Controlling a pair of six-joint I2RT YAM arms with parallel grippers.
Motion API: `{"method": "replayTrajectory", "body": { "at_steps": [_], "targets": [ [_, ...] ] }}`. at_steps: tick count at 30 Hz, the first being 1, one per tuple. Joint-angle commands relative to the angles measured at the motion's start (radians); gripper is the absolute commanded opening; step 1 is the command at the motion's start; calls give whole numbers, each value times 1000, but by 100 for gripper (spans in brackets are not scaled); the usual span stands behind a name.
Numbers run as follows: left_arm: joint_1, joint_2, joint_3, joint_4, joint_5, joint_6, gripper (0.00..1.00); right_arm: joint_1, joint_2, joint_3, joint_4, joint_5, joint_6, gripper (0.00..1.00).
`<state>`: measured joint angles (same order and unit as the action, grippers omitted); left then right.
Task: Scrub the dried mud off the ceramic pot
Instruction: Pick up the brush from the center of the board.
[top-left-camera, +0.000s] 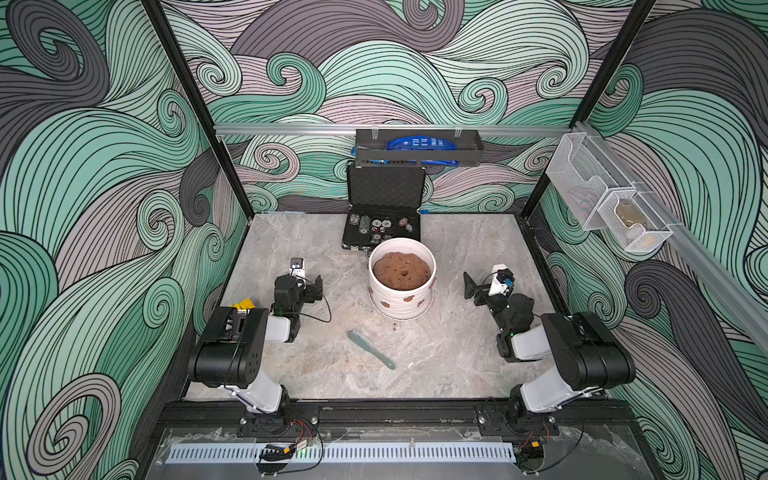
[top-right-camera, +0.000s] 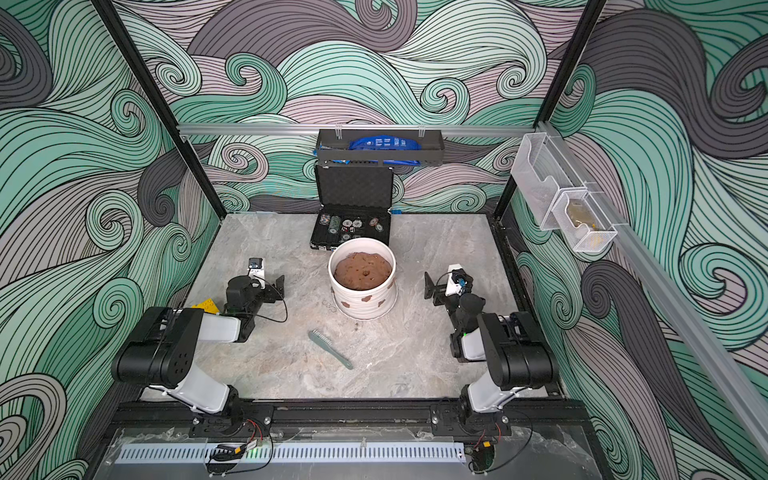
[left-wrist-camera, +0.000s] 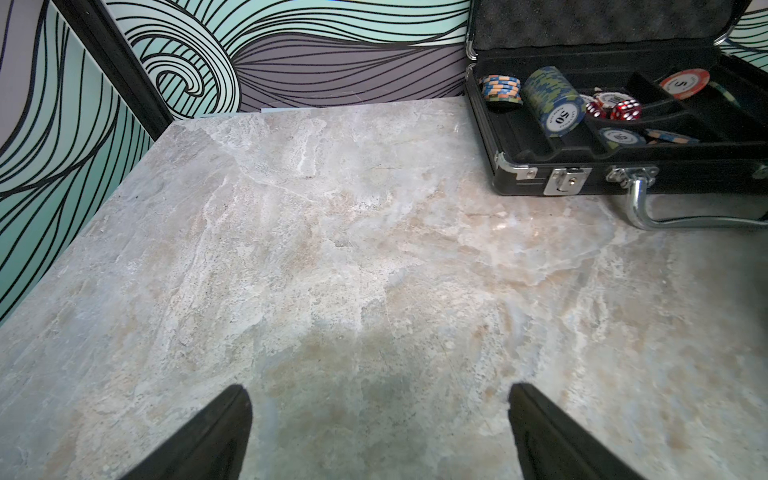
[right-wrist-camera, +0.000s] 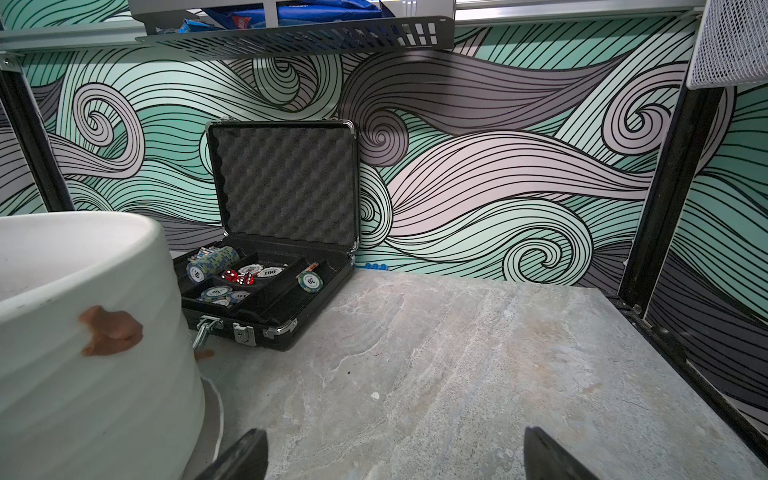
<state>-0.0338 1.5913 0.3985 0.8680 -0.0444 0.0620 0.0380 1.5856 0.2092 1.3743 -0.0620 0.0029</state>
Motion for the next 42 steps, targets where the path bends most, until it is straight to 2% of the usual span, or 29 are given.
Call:
{"method": "replayTrajectory", "body": {
  "at_steps": [1, 4, 6, 8, 11, 13, 16, 20, 22, 26, 29, 31, 34, 39, 42],
  "targets": [
    [-4, -22, 7, 24, -37, 19, 99, -21, -49, -9, 2, 14, 30, 99],
    [-22, -200, 19, -137, -159, -3, 99, -30, -167, 18, -130, 28, 38, 99],
    [-22, -304, 62, -281, -243, -74, 99, -29, -264, 43, -230, 39, 58, 99],
    [-22, -395, 127, -434, -242, -119, 99, -31, -351, 82, -304, 24, 88, 99],
    [-22, -486, 269, -798, -230, -206, 99, -24, -471, 162, -509, -35, 100, 99],
    [-22, -531, 365, -978, -168, -258, 99, -18, -543, 213, -639, -80, 105, 99],
    [-22, -580, 429, -1120, 0, -315, 99, 50, -629, 271, -816, -97, 75, 99],
    [-24, -590, 514, -1334, 170, -420, 99, 111, -669, 375, -1044, -162, 56, 99],
    [-28, -579, 554, -1449, 214, -463, 99, 135, -699, 416, -1128, -192, 59, 99],
    [-52, -555, 603, -1624, 340, -481, 99, 193, -704, 514, -1283, -335, 40, 99],
    [-95, -571, 592, -1680, 339, -513, 99, 294, -666, 598, -1464, -390, -6, 99],
    [-127, -596, 566, -1699, 338, -546, 99, 382, -653, 628, -1555, -370, -17, 99],
    [-174, -641, 503, -1710, 338, -615, 99, 526, -652, 629, -1636, -286, 37, 99],
    [-304, -688, 386, -1660, 311, -748, 99, 833, -640, 589, -1704, -15, 187, 99],
    [-343, -682, 329, -1606, 322, -831, 99, 987, -548, 590, -1772, 114, 270, 97]
  ]
}}
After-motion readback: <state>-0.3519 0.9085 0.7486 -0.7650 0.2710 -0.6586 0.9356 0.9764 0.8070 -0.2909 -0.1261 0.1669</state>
